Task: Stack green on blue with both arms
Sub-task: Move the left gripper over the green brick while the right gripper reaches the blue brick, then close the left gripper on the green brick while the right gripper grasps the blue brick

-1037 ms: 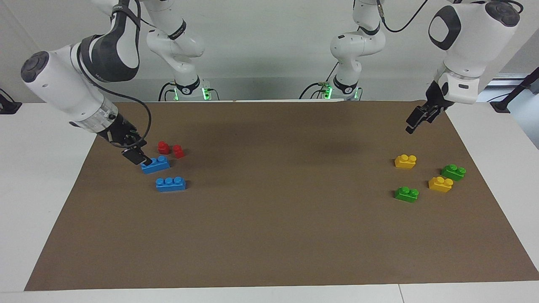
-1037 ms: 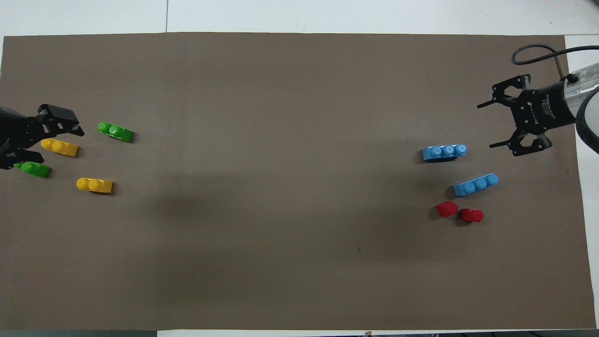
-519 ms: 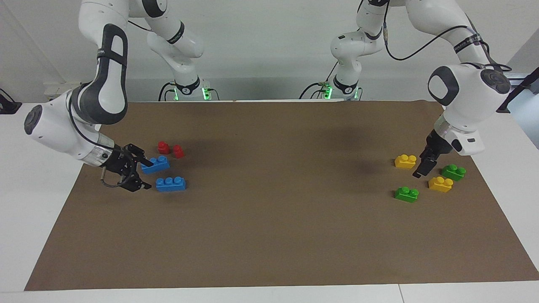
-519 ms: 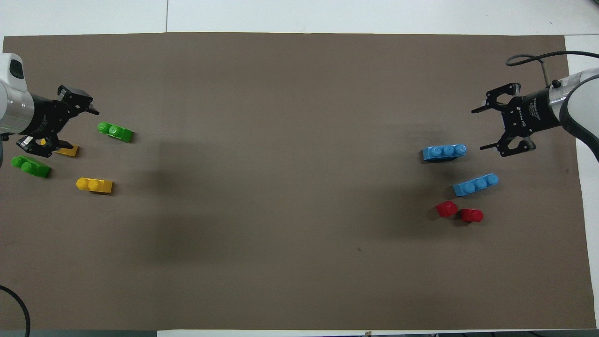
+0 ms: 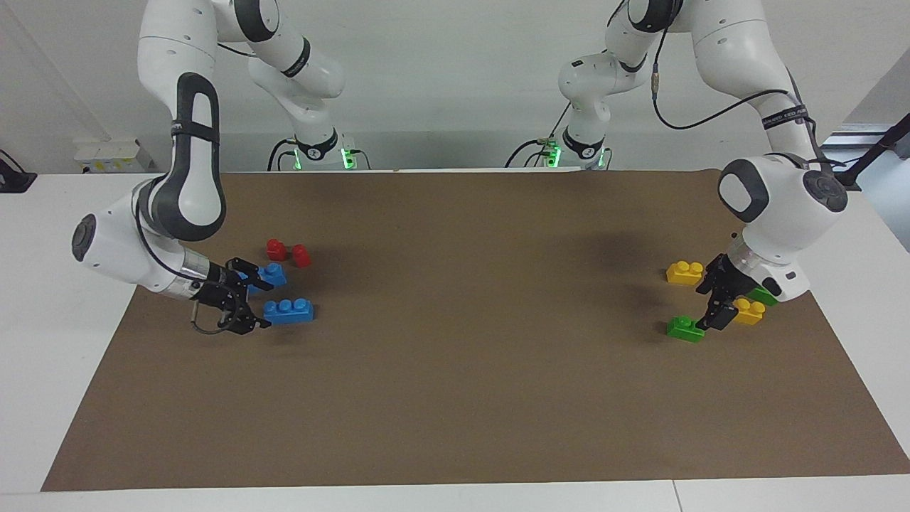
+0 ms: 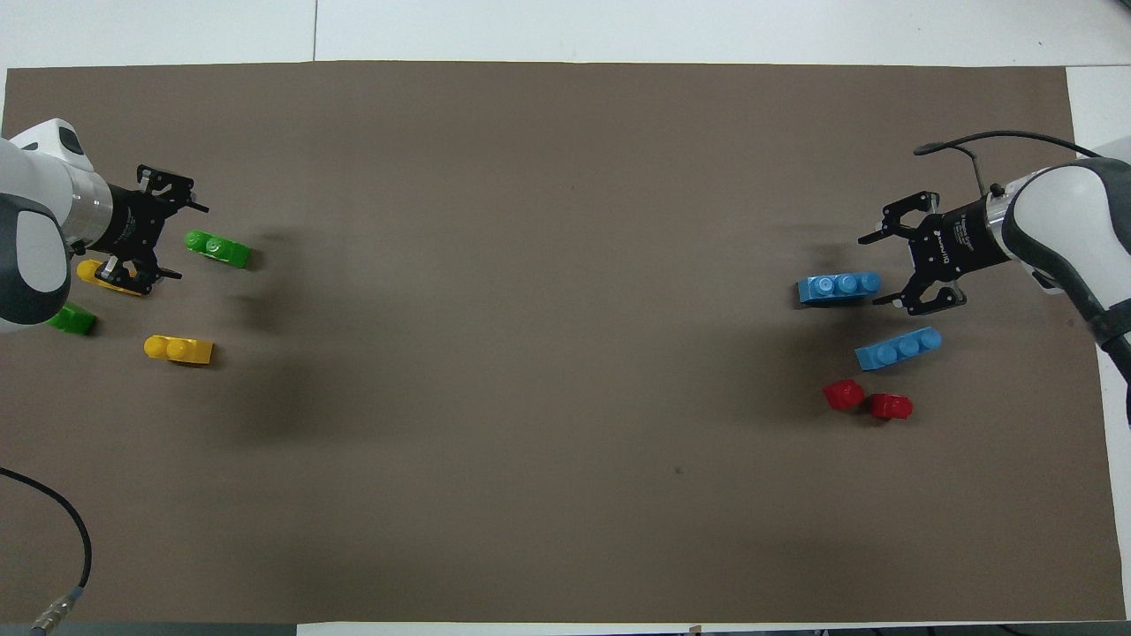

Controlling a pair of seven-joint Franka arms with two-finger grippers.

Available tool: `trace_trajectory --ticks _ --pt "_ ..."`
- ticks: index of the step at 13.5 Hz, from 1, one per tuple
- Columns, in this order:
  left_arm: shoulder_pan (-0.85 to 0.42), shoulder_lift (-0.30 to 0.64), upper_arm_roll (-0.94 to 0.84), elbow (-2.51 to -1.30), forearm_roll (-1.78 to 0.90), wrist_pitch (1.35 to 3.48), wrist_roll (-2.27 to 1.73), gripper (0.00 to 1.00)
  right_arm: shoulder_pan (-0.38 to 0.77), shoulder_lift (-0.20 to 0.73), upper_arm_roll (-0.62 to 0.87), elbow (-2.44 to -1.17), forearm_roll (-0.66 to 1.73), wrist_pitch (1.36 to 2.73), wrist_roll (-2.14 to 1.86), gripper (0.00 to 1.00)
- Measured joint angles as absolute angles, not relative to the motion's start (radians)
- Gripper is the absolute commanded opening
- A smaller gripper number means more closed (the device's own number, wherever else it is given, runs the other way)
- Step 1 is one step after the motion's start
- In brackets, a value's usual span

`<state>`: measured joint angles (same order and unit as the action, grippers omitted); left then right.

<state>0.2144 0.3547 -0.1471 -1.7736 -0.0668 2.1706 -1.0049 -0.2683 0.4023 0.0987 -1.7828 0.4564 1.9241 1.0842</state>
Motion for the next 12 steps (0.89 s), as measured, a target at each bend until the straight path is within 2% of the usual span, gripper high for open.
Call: trace_trajectory --ticks 7,10,12 --pt "0.213 0.415 -0.152 -1.766 -0.005 2.262 -1.095 1.00 -0.269 0.409 0.098 -1.851 0.491 2.012 1.054 0.85" --pt "0.213 0.435 -0.152 -1.766 0.014 2.286 -1.101 1.00 -0.269 0.409 0.098 -1.873 0.518 2.052 1.054 0.75" --pt "0.213 0.437 -0.152 -1.768 0.015 2.288 -1.102 0.97 -0.269 0.409 0.098 -1.891 0.526 2.082 1.046 0.67"
